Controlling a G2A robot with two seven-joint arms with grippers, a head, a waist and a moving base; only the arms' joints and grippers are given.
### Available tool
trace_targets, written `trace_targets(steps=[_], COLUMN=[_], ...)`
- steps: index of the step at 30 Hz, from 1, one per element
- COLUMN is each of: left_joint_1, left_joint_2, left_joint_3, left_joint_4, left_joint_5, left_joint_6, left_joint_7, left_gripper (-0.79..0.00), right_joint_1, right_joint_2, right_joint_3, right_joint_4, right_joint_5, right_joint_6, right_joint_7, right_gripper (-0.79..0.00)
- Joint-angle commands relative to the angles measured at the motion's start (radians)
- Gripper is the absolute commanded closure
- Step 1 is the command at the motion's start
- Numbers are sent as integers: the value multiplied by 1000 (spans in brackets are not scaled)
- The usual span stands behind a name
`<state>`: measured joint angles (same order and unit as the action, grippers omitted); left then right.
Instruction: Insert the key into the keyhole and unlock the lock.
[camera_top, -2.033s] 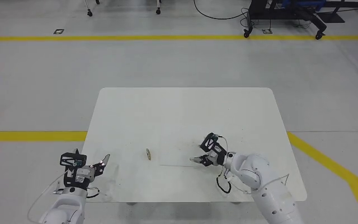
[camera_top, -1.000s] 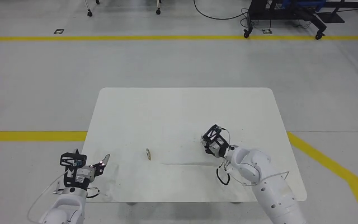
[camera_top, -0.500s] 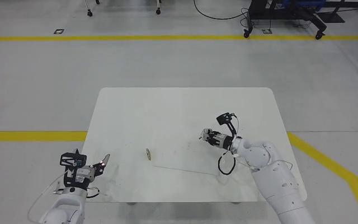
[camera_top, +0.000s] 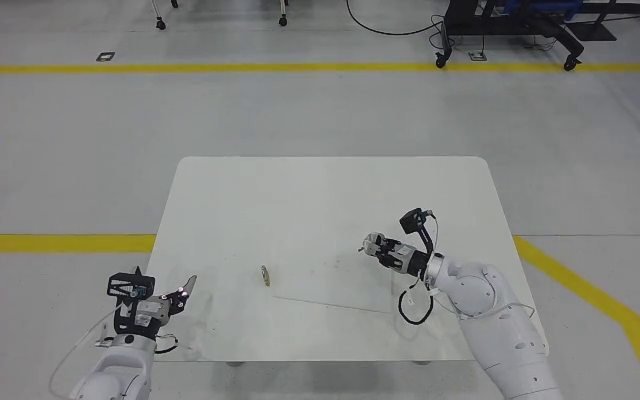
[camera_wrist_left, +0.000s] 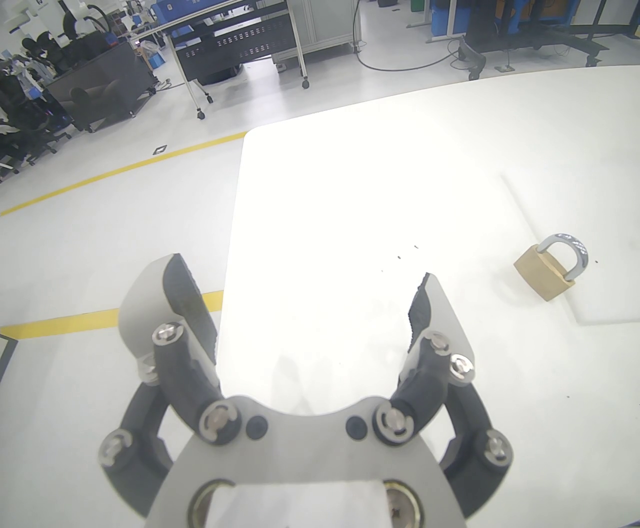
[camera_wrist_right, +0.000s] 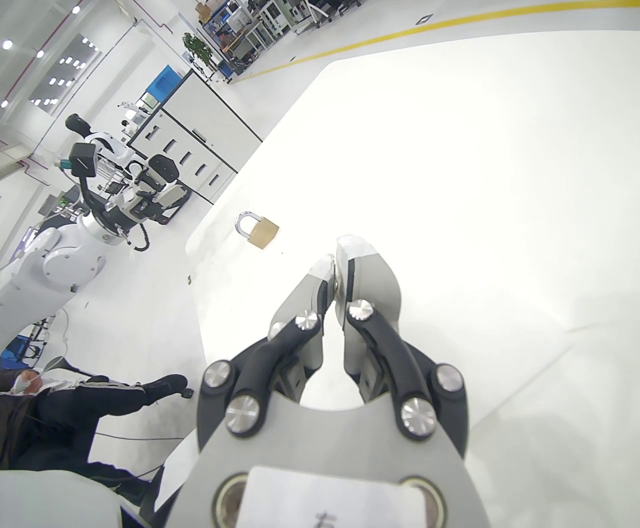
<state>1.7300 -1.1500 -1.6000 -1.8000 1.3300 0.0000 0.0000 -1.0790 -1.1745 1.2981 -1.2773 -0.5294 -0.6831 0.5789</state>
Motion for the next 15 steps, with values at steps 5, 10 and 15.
trace_targets(steps=[5, 10, 15], left_joint_1=[4, 10, -85], left_joint_2=[-3, -4, 9], left_joint_3=[1, 1, 22], left_joint_4=[-39, -110, -87], left_joint_5=[-52, -515, -979], left_joint_6=[-29, -343, -421], left_joint_7=[36, -66, -482], left_gripper=[-785, -785, -785], right_joint_1=[0, -22, -40], right_joint_2=[0, -5, -4], right_joint_3=[0, -22, -34], right_joint_4=[0, -35, -83], right_joint_5=[0, 91, 133], right_joint_6=[0, -19, -39], right_joint_7=[0, -35, -31], right_gripper=[0, 0, 0])
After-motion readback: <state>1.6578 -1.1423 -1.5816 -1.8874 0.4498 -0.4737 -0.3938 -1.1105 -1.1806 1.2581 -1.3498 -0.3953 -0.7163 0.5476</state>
